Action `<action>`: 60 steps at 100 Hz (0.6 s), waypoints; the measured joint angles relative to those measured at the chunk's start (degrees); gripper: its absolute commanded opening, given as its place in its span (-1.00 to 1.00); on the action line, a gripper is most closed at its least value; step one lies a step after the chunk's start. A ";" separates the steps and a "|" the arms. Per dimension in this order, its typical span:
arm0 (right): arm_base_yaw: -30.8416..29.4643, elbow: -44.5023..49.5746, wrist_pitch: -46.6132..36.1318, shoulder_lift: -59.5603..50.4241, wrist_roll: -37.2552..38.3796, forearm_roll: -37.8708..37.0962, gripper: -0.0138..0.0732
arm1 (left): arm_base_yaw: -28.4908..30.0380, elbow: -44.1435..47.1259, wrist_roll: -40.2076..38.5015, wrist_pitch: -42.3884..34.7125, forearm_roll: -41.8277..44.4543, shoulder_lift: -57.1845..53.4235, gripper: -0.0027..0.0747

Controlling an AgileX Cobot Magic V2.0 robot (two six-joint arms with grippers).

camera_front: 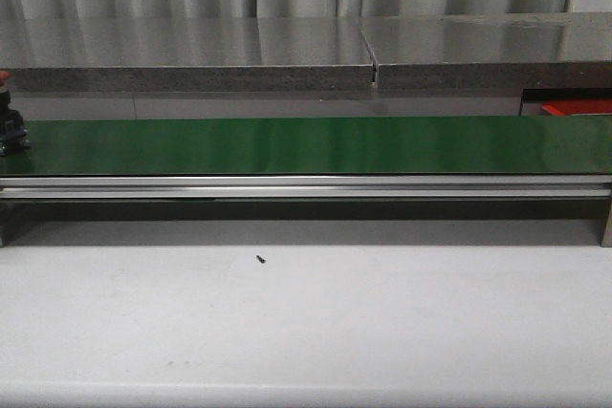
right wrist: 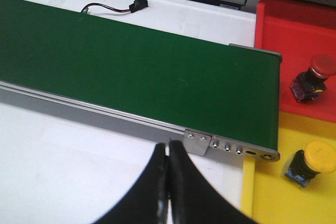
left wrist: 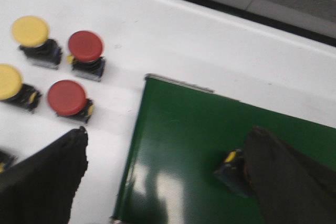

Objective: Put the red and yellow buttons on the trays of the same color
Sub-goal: 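Lower the red button onto the belt and open the left gripper, then move the left gripper over a yellow button on the table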

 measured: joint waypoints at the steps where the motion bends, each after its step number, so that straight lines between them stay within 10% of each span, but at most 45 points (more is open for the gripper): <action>1: 0.00 0.00 0.00 0.00 0.00 0.00 -0.91 | 0.32 0.00 0.00 0.12 0.00 -0.01 0.59; 60: 0.00 0.00 0.00 0.00 0.00 0.00 -0.91 | 15.07 0.39 0.00 -0.64 1.08 10.34 0.59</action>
